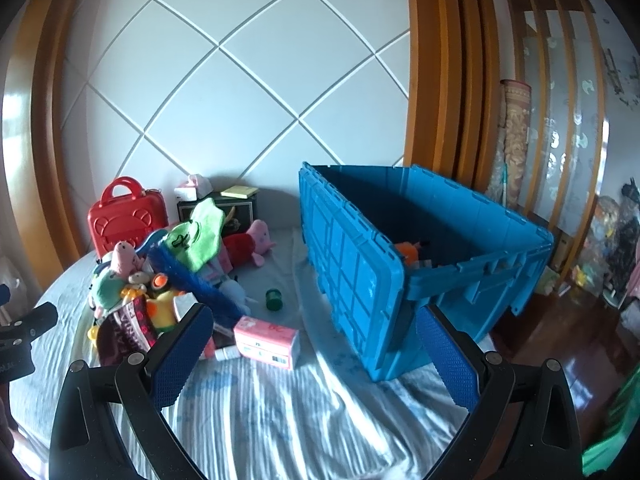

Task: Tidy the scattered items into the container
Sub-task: 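Move both tools toward the pile of items on the bed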

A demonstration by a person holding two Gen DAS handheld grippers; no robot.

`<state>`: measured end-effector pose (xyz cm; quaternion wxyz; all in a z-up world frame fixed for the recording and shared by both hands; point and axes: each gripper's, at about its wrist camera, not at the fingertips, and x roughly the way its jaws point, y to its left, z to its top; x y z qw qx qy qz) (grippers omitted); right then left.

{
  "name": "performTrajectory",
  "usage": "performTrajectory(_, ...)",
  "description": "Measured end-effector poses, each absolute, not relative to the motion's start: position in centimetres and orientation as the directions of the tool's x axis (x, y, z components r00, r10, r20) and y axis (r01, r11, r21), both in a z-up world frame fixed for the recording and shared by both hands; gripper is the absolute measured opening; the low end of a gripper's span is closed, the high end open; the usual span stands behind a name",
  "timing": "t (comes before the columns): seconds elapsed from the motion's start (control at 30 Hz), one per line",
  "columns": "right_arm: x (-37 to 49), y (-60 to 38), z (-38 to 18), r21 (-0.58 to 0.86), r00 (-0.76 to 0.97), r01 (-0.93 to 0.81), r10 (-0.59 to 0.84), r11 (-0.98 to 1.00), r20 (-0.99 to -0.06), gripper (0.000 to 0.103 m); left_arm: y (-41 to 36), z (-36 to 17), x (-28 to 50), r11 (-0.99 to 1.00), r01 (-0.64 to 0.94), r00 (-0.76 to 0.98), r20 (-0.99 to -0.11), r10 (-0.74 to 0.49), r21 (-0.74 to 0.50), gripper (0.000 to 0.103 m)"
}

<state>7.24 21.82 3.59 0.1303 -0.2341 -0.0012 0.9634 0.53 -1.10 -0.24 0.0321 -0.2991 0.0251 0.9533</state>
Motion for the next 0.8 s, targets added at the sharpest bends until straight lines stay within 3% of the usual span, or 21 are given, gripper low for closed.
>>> performTrajectory(0.57, 2.6, 21.7, -0.5, -0.046, -0.822, -0.200, 0.193, -0.979, -0.536, 0.103, -5.5, -3.7, -3.8, -1.000, -0.009, -0.792, -0.611, 0.011, -0.006, 0.103)
performTrajectory(0.8, -1.7, 20.1, -5.0, -0.047, -0.753, -0.159, 0.152, -0.986, -0.640, 0.103, -10.9, -7.7, -8.1, -0.997, 0.068, -0.748, -0.660, -0.069, 0.028, 0.103)
